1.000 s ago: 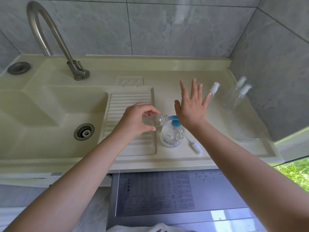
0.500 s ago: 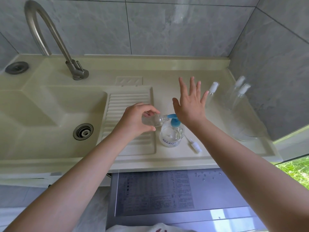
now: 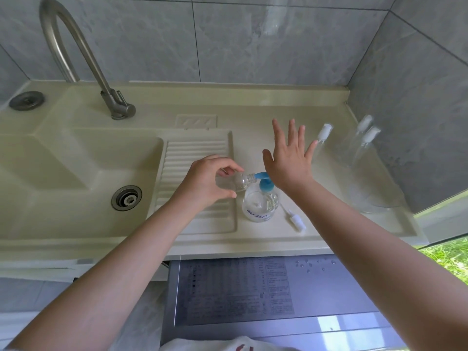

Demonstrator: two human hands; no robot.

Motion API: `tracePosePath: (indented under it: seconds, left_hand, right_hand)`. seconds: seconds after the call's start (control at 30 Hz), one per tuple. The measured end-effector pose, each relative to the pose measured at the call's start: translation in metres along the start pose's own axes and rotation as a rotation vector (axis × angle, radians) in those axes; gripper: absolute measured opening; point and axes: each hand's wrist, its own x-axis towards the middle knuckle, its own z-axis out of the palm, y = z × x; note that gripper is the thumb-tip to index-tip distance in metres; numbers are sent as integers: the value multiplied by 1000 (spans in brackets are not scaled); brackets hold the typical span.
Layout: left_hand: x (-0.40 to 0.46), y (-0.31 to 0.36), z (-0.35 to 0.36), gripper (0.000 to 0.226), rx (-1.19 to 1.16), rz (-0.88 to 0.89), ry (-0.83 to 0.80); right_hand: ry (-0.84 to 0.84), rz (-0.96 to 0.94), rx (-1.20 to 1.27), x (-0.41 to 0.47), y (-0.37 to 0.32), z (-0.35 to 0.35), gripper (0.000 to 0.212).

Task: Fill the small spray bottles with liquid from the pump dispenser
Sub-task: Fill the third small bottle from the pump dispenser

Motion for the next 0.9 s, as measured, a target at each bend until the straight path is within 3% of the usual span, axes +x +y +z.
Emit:
tracePosePath:
  seconds: [0.9]
  left_hand:
    - [-4, 5, -1, 54, 16, 1, 16]
  right_hand:
    - [0, 11, -118, 1, -5, -3, 68]
